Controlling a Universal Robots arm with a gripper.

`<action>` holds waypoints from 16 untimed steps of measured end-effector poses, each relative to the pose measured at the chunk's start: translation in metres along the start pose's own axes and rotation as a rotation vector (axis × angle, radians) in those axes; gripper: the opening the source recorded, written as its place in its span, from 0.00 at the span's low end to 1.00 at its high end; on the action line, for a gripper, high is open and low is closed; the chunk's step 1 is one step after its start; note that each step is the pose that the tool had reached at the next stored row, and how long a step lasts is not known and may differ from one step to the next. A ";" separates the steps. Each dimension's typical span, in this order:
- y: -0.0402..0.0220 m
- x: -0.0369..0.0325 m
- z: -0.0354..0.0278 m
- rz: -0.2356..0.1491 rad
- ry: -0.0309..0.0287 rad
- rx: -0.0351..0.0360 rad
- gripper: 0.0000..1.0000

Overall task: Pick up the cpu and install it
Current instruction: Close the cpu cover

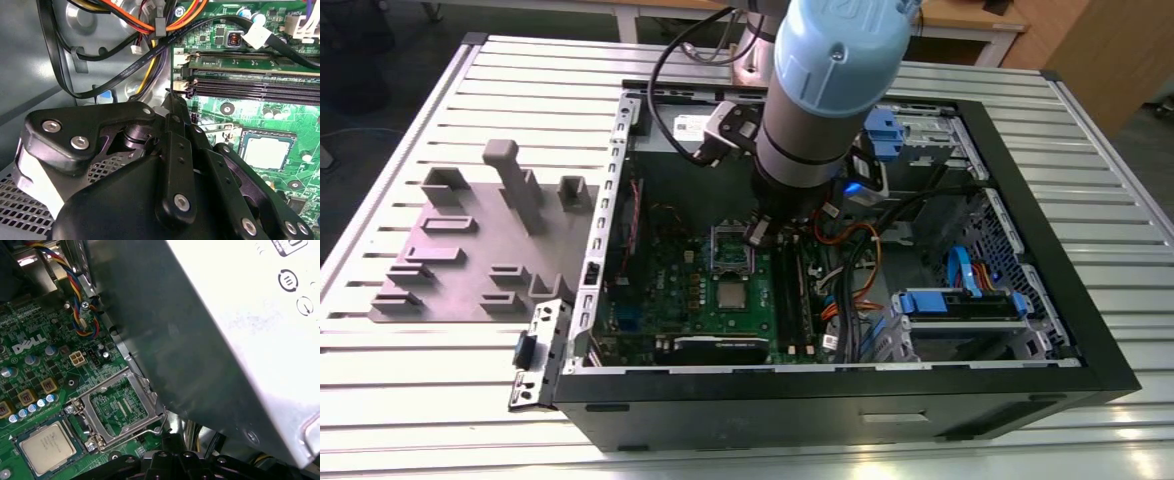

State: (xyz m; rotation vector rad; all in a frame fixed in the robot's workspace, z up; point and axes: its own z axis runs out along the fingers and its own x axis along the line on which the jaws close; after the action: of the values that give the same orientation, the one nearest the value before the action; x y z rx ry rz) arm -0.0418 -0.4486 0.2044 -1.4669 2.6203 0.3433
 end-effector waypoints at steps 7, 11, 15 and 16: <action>0.0004 0.0001 0.0026 0.003 -0.0004 0.0007 0.11; 0.0006 -0.0002 0.0038 0.006 -0.0009 0.0014 0.11; 0.0018 -0.0022 0.0048 0.012 -0.0018 0.0027 0.11; 0.0021 -0.0027 0.0051 0.015 -0.0022 0.0033 0.11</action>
State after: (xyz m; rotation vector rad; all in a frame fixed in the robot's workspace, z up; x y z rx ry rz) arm -0.0422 -0.4441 0.2004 -1.4462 2.6300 0.3417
